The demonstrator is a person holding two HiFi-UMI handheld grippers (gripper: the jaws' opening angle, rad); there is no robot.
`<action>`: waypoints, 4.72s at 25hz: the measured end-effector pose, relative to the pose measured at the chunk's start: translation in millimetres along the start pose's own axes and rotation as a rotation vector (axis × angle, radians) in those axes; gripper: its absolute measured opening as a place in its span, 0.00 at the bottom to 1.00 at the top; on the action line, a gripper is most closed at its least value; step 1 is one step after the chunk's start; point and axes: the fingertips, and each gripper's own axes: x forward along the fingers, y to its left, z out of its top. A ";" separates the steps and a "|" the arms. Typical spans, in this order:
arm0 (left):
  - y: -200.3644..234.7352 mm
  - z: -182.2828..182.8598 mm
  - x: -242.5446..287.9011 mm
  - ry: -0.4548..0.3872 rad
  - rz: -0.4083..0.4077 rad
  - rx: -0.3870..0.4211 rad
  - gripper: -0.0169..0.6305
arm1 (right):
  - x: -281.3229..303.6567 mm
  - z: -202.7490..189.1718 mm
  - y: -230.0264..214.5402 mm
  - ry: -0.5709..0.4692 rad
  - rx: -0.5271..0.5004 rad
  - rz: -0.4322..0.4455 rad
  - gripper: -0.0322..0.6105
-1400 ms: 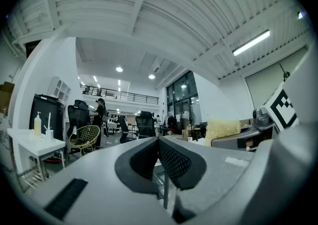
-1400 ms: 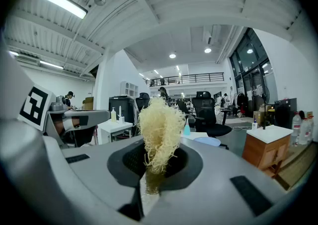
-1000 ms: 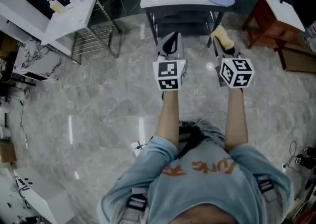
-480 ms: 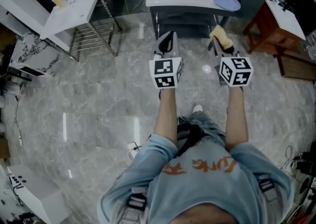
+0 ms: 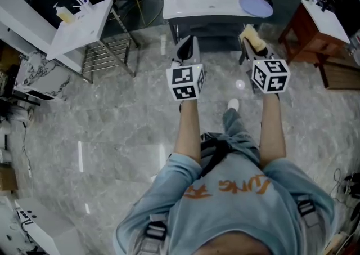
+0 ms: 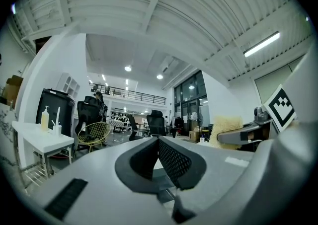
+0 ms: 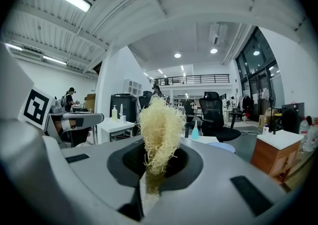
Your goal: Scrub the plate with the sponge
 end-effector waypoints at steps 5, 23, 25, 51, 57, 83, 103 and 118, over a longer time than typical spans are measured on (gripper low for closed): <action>-0.8 -0.6 53.4 -0.007 0.012 0.043 0.02 | 37.9 3.0 -47.5 -0.047 0.028 0.008 0.10; -62.9 -97.4 395.3 0.171 -0.104 -0.034 0.02 | 247.3 -47.5 -324.5 0.053 0.110 -0.040 0.10; -65.8 -113.0 424.3 0.197 -0.103 -0.052 0.02 | 266.0 -57.1 -348.4 0.077 0.107 -0.036 0.10; -91.3 -250.2 561.8 0.645 -0.261 -0.164 0.18 | 338.4 -111.6 -463.0 0.181 0.167 -0.096 0.10; -93.4 -296.6 585.9 0.797 -0.354 -0.246 0.30 | 344.2 -140.4 -486.6 0.224 0.216 -0.180 0.10; -101.9 -384.7 645.7 1.208 -0.464 -0.482 0.10 | 358.1 -185.4 -543.3 0.286 0.343 -0.390 0.10; -51.5 -318.8 625.0 0.881 -0.334 -0.643 0.06 | 393.7 -140.1 -502.1 0.223 0.297 -0.203 0.10; 19.3 -261.7 575.1 0.662 -0.172 -0.701 0.07 | 489.8 -88.0 -367.2 0.228 0.128 0.243 0.10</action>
